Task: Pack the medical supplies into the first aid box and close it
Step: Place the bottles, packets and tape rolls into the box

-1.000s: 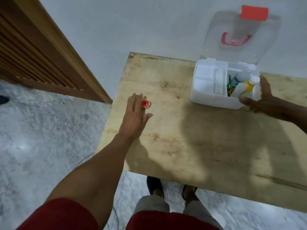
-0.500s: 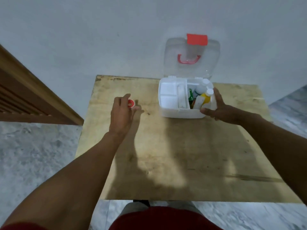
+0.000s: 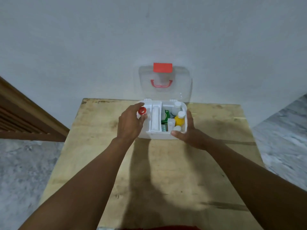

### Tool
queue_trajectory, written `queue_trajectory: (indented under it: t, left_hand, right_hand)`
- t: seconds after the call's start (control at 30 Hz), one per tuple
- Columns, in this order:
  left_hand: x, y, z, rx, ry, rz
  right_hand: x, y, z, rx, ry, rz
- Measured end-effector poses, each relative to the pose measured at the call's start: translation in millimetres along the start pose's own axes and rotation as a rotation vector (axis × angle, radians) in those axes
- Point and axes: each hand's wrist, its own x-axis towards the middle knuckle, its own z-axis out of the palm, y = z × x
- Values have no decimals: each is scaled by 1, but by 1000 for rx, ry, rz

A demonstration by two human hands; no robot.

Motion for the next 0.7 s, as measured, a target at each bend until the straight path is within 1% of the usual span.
queue_trajectory:
  t: [0.1,0.2,0.33,0.47,0.6,0.7]
  left_hand:
    - [8,9,6,99,11,-38]
    - [16,15,7,178,24,-59]
    - [33,10,10,176,1,-35]
    - [40,7,17,130,-41,-64]
    - [43,6,20,188,-92,-96]
    - [43,4,21,215,-151,-48]
  right_hand:
    - [2,4,0,29,25,-28]
    - [5,10,1,33,44,-94]
    - [12,19,3,42,85,-157]
    - [7,13,3,26,99,-114]
    - [7,10,4,-14,61,-58]
    - [10,9,2,5,46,-45]
